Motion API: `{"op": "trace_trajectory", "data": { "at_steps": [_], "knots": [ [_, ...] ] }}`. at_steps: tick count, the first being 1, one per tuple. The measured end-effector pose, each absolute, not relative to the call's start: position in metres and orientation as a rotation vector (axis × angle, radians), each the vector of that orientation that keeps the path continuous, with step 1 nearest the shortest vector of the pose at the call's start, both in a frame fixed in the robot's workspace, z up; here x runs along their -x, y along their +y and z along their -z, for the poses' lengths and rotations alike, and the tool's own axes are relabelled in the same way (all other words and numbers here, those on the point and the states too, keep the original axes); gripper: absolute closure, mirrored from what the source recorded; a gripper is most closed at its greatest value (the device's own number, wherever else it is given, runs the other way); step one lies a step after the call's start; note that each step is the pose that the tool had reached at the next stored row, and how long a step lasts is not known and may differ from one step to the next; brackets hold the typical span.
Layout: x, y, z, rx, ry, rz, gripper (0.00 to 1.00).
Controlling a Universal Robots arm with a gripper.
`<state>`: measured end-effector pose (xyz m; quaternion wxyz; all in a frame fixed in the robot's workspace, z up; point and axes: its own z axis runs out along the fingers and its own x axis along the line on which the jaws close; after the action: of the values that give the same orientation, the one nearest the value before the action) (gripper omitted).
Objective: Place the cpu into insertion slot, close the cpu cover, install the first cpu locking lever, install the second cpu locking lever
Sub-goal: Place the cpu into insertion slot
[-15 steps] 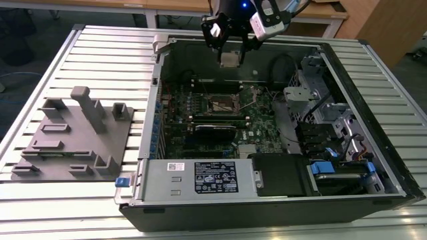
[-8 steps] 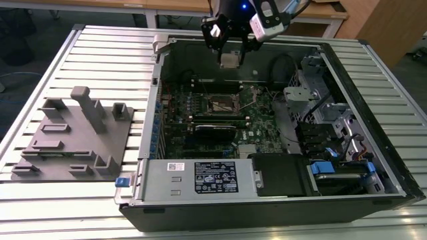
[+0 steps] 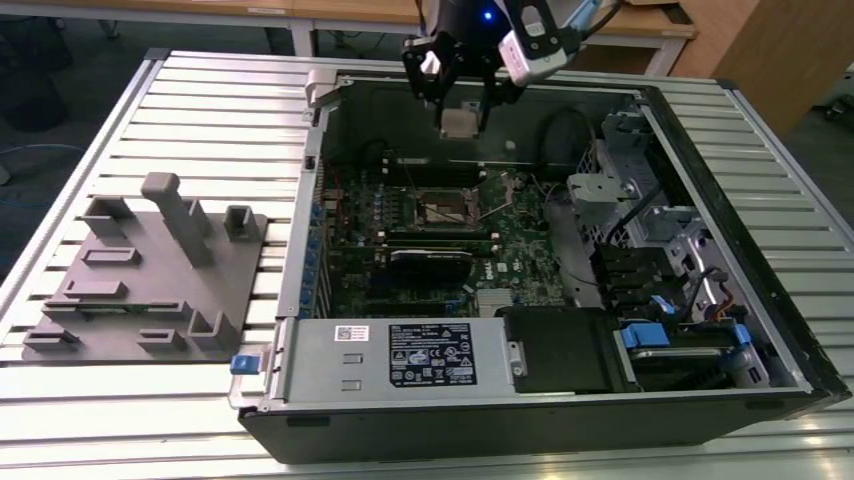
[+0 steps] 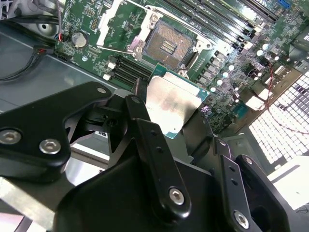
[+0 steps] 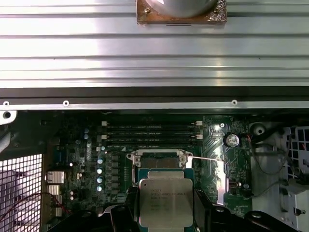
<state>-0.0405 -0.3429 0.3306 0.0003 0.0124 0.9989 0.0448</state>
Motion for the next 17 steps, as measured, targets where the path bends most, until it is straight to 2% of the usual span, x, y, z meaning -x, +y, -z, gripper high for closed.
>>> {"op": "trace_trajectory", "data": {
  "at_steps": [17],
  "knots": [
    [0.040, -0.343, -0.315, -0.039, 3.137, -0.140, 0.46]
  ]
}}
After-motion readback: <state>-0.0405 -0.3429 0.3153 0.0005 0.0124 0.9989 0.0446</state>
